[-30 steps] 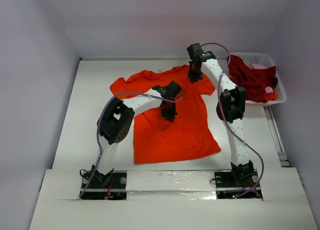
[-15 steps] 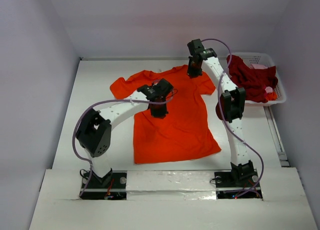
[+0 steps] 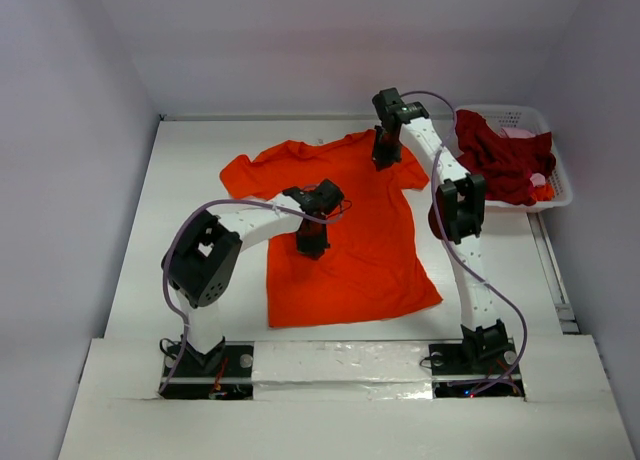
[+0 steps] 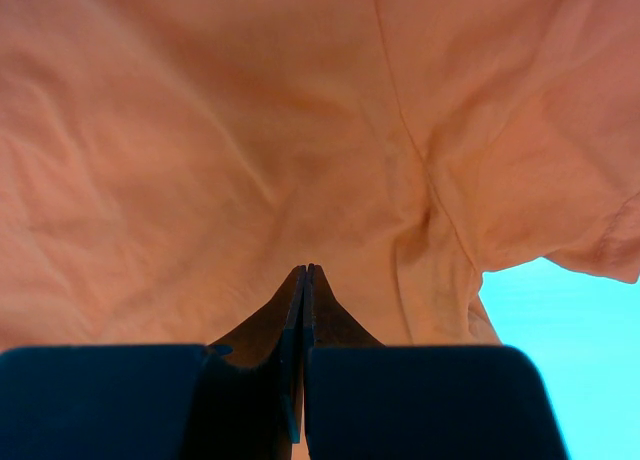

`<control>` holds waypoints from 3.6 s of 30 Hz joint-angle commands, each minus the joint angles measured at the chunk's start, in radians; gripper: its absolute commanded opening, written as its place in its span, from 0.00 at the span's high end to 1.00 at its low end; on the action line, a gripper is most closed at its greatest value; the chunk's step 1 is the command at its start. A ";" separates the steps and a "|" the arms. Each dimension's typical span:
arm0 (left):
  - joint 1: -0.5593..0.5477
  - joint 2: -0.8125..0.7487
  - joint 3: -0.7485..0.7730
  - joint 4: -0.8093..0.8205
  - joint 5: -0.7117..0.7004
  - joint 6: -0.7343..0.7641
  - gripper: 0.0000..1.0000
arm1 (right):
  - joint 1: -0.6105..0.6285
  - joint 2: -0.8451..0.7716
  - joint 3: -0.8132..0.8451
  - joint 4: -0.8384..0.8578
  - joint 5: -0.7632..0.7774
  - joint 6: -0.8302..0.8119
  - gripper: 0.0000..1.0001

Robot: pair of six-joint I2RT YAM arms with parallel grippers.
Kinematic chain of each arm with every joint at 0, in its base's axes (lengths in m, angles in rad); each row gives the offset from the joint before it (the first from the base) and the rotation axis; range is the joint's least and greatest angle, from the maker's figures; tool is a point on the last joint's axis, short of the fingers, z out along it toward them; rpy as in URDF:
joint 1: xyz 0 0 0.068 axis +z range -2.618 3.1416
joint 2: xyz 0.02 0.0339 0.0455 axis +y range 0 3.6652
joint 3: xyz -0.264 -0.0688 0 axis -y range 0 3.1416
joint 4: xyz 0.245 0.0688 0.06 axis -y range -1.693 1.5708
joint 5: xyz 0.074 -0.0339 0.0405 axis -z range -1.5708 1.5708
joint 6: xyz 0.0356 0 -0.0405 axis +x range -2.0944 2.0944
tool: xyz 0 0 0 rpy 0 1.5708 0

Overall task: Fold and stack the t-shirts
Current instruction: Flatten out the tshirt

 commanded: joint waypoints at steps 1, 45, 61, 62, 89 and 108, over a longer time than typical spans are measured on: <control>-0.003 0.001 -0.010 0.006 0.013 0.001 1.00 | -0.006 0.005 -0.006 -0.030 -0.038 0.003 1.00; -0.012 0.082 -0.093 0.075 0.096 0.041 1.00 | -0.015 -0.053 -0.322 0.091 -0.193 0.018 1.00; 0.017 0.089 -0.143 0.086 0.130 0.038 1.00 | -0.015 -0.207 -0.596 0.201 -0.107 0.029 1.00; 0.017 0.082 -0.151 0.080 0.122 0.038 1.00 | -0.015 -0.222 -0.605 0.206 -0.107 0.029 1.00; 0.141 -0.117 -0.366 0.060 0.143 0.087 1.00 | -0.026 -0.266 -0.629 0.224 -0.073 0.043 1.00; 0.141 -0.165 -0.200 -0.013 0.029 0.079 0.57 | -0.035 -0.296 -0.627 0.252 -0.070 0.035 1.00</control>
